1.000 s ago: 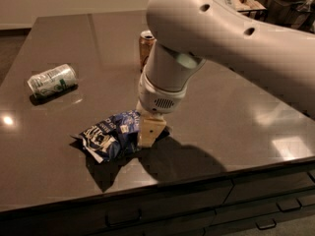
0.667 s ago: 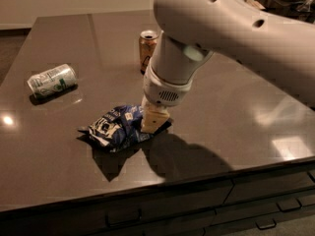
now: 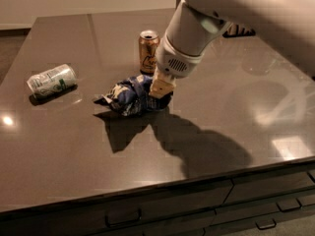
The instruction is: Move blue chip bag near orange can
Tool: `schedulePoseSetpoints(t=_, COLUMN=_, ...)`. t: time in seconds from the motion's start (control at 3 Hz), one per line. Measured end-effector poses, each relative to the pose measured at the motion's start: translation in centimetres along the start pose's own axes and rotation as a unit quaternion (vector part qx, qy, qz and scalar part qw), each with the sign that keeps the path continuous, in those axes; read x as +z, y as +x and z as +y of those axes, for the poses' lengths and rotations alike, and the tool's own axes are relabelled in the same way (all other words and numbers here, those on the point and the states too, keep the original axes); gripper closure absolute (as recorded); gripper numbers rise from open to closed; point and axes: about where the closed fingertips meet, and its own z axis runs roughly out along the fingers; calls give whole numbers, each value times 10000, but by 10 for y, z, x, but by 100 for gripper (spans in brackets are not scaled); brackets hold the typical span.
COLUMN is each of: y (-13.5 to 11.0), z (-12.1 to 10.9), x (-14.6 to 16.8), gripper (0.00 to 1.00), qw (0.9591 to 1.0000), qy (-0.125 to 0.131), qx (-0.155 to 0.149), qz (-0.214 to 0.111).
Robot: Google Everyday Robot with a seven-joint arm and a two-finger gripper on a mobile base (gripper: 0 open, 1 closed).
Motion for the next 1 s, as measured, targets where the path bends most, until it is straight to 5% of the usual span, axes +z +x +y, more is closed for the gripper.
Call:
schedulePoseSetpoints(t=0.67, y=13, z=-62, x=-4, gripper=100, qw=9972, qy=512, qx=476, qz=-260)
schedulePoseSetpoints(t=1.0, y=24, z=-83, x=-2, gripper=100, qw=9958, qy=748, qx=385, qz=-350)
